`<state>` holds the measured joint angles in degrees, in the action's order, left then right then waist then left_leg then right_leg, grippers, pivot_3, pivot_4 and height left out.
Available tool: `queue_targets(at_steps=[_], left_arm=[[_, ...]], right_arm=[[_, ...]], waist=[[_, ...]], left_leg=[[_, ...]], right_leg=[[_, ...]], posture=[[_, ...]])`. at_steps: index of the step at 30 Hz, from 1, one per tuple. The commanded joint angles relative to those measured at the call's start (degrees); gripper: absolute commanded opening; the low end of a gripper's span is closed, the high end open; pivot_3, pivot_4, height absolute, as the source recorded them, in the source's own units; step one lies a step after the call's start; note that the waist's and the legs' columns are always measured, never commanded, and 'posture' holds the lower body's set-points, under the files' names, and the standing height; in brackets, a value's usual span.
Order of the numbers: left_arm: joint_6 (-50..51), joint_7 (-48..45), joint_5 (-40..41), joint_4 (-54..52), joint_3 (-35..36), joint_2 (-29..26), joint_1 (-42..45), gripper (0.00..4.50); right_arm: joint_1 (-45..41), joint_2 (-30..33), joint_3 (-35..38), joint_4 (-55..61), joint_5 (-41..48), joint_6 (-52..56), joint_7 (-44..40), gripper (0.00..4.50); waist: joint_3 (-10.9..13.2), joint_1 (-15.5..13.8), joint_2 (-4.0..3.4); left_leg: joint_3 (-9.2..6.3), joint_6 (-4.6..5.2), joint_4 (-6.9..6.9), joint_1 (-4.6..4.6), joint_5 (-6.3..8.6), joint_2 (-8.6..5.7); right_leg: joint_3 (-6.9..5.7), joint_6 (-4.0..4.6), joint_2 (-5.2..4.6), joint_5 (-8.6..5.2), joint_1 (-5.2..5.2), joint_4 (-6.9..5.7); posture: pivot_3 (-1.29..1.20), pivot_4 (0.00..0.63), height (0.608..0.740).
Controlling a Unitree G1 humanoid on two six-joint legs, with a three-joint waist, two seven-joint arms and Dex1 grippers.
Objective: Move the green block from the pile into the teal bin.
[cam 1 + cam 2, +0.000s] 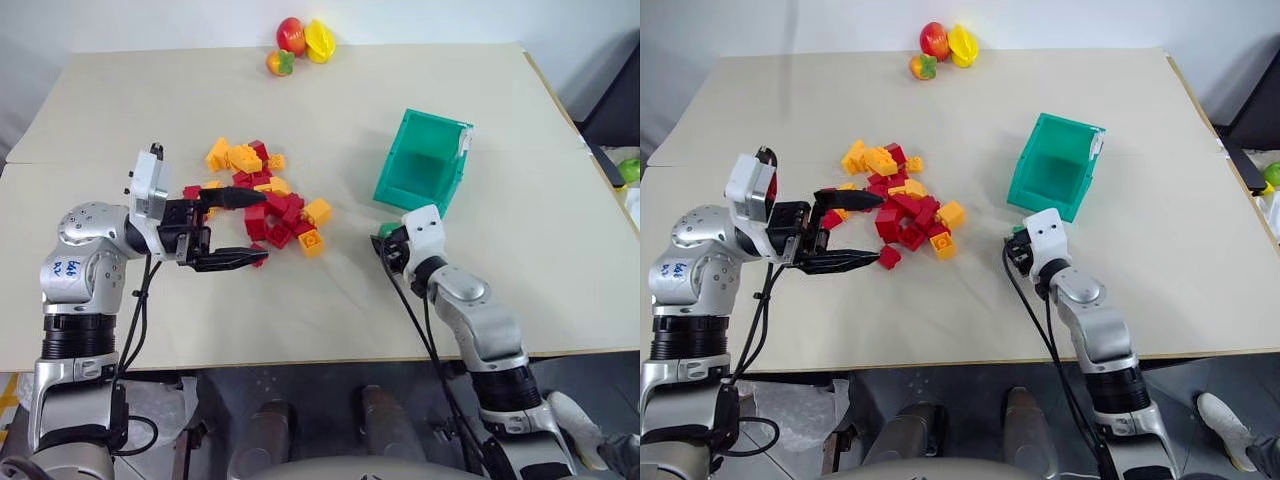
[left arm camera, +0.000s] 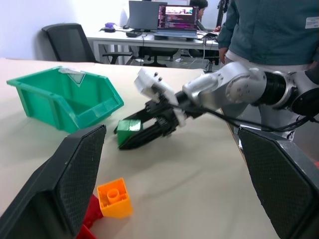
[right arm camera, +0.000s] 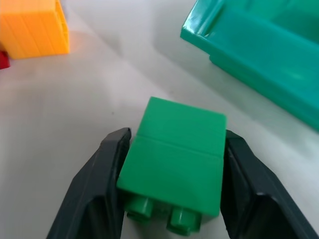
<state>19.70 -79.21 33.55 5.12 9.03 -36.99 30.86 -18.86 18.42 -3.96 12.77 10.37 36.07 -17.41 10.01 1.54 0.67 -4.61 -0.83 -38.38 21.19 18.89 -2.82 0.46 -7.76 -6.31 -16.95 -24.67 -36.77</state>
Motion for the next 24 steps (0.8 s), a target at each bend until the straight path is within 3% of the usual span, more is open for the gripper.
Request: queue_targets(at_steps=[1,3,8,12,20,21,24], left_arm=[[-0.9,2.5,0.8,-2.7,1.7,-0.6,-0.3,4.5],[-0.9,7.0,-0.5,-3.3,1.7,0.5,0.1,4.5],[0.1,20.9,-3.9,-5.8,0.7,4.5,1.4,4.5],[0.6,26.9,-5.7,-8.4,-1.2,7.3,1.6,4.5],[-1.3,30.3,-7.3,-7.3,-2.1,8.7,2.5,4.5],[-2.0,30.0,-7.4,-7.2,-2.0,8.6,2.4,4.5],[-3.7,28.7,-7.0,-6.8,-1.7,8.2,2.1,4.5]], right_arm=[[-2.0,3.4,3.4,8.9,4.4,3.0,-4.5,1.83],[-5.3,5.8,4.9,10.0,6.0,5.0,-6.5,1.51],[-15.8,9.5,5.1,1.9,5.1,3.5,-9.5,1.52],[-24.1,10.2,1.8,-13.1,0.1,-5.4,-11.6,1.52],[-34.9,9.6,-1.9,-40.7,-7.4,-22.1,-14.3,1.52],[-36.0,9.5,-2.0,-43.0,-7.9,-23.5,-14.5,2.23],[-38.0,9.1,-1.8,-46.4,-8.4,-26.2,-16.0,2.98]], waist=[[0.0,0.0,0.0],[0.0,0.1,-0.01],[0.0,0.0,-0.01],[0.0,0.1,0.0],[0.0,0.3,0.0],[0.0,0.3,0.0],[0.0,0.4,-0.01]], left_leg=[[-0.01,0.0,0.0,0.0,0.0,0.01],[0.0,0.0,0.02,0.0,0.0,0.03],[0.03,-0.01,0.08,-0.04,-0.01,0.06],[0.04,-0.01,0.11,0.0,-0.01,0.02],[0.18,0.01,0.22,0.07,-0.01,-0.03],[0.18,0.01,0.23,0.07,-0.01,-0.02],[0.18,0.0,0.26,0.06,-0.01,0.04]], right_leg=[[-0.01,0.0,0.02,0.0,0.0,0.0],[0.01,0.0,0.03,0.0,0.0,0.04],[0.01,0.0,0.04,0.0,0.0,0.29],[0.01,-0.03,0.01,0.02,-0.01,0.25],[0.02,-0.06,-0.04,0.03,-0.12,0.31],[0.02,-0.06,-0.03,0.03,-0.12,0.32],[0.01,-0.06,0.0,0.03,-0.12,0.36]], posture=[[0.0,0.15,0.74],[0.0,0.15,0.74],[0.0,0.15,0.74],[0.0,0.15,0.74],[0.0,0.15,0.74],[0.0,0.15,0.74],[0.0,0.15,0.74]])
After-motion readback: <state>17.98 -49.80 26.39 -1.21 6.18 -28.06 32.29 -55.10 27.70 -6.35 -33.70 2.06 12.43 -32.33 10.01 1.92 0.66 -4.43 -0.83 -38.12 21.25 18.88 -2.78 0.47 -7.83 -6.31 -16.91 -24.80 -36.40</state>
